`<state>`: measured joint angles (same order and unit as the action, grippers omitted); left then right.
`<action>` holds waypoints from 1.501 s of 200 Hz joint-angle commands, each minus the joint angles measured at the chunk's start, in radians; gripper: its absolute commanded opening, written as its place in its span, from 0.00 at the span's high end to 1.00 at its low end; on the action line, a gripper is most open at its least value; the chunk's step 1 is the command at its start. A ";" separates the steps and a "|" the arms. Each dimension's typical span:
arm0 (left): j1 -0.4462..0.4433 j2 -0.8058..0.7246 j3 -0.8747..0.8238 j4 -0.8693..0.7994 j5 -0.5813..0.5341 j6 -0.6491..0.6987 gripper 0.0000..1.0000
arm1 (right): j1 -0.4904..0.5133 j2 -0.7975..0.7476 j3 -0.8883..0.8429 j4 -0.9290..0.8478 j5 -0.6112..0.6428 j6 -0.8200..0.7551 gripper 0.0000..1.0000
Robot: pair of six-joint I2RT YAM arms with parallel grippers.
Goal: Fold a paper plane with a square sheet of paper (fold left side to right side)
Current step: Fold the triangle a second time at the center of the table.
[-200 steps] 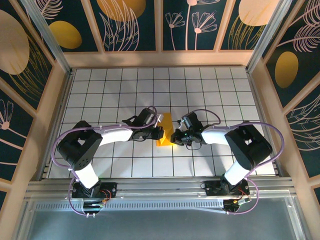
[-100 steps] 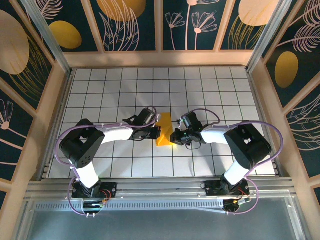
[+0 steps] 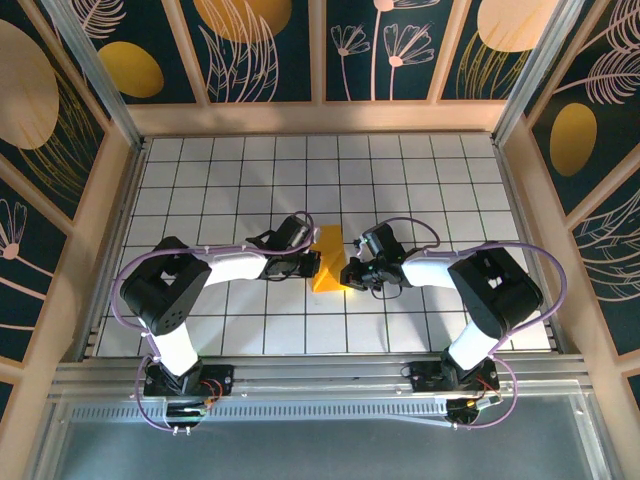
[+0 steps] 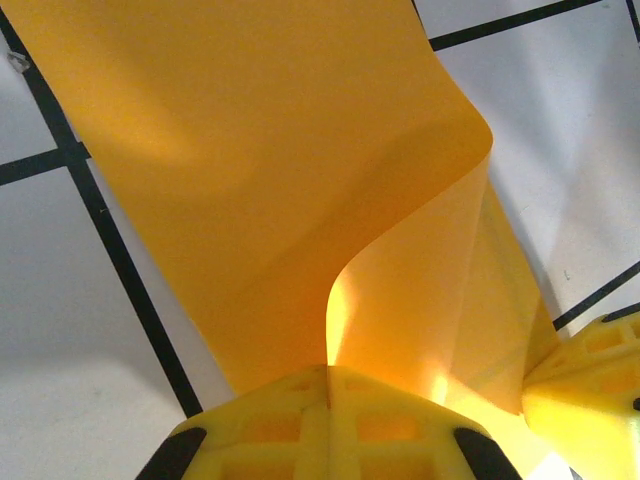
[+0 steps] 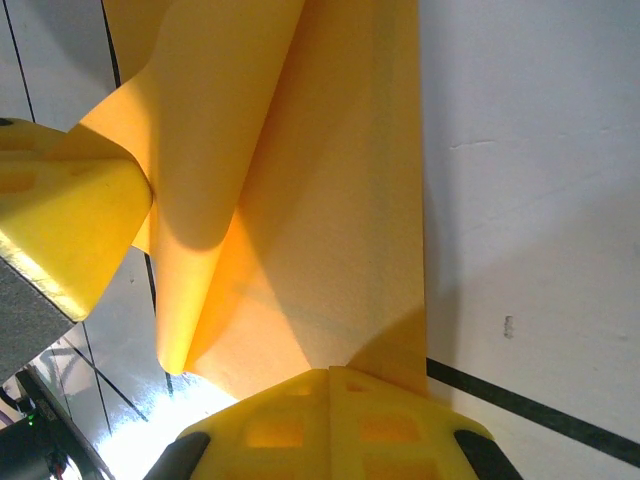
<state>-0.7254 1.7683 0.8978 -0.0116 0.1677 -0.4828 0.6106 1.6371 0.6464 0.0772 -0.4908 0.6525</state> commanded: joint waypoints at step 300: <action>0.007 0.088 0.037 -0.036 -0.002 0.046 1.00 | -0.030 -0.097 0.002 0.129 -0.082 0.092 1.00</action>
<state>-0.7254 1.8179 0.9295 -0.0109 0.1585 -0.4587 0.6018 1.5791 0.6624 0.0719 -0.5190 0.6754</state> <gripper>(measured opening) 0.044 0.047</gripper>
